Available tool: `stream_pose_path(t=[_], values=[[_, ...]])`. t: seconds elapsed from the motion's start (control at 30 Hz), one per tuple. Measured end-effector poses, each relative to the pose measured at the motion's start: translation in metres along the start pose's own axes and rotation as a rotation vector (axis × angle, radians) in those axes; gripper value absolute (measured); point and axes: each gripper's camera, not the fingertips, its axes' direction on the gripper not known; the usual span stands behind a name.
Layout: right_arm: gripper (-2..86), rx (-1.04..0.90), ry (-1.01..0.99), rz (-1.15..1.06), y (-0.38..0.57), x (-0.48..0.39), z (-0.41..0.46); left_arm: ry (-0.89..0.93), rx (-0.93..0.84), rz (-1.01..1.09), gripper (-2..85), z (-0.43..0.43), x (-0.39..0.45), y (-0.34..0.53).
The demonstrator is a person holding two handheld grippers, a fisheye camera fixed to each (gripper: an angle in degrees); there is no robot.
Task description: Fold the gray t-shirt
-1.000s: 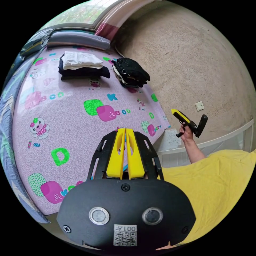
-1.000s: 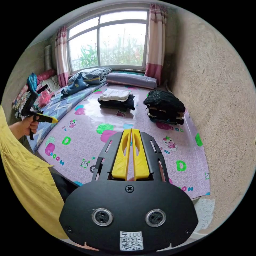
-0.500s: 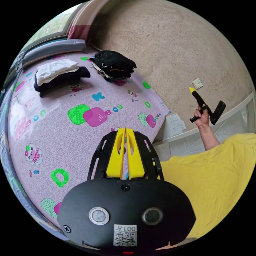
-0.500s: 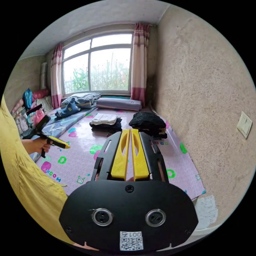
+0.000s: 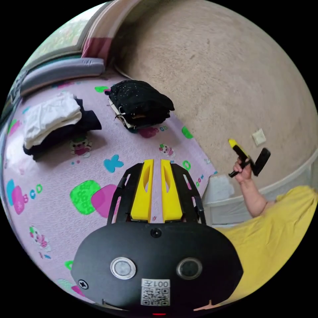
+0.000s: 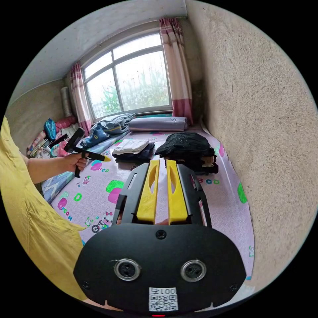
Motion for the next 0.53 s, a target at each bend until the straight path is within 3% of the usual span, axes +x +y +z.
stream_pose_path(t=[0.23, 0.37, 0.53], values=[[3.4, -0.08, -0.118, 0.03, -0.062, 0.11, 0.041, 0.248, 0.089, -0.467, 2.5, 0.066, -0.084, -0.101], [7.0, -0.156, -0.271, 0.226, -0.101, 0.182, 0.08, 0.201, 0.146, -0.544, 3.3, 0.08, -0.103, -0.127], [9.9, -0.197, -0.28, 0.366, -0.144, 0.24, 0.114, 0.183, 0.16, -0.614, 4.7, 0.094, -0.119, -0.132]])
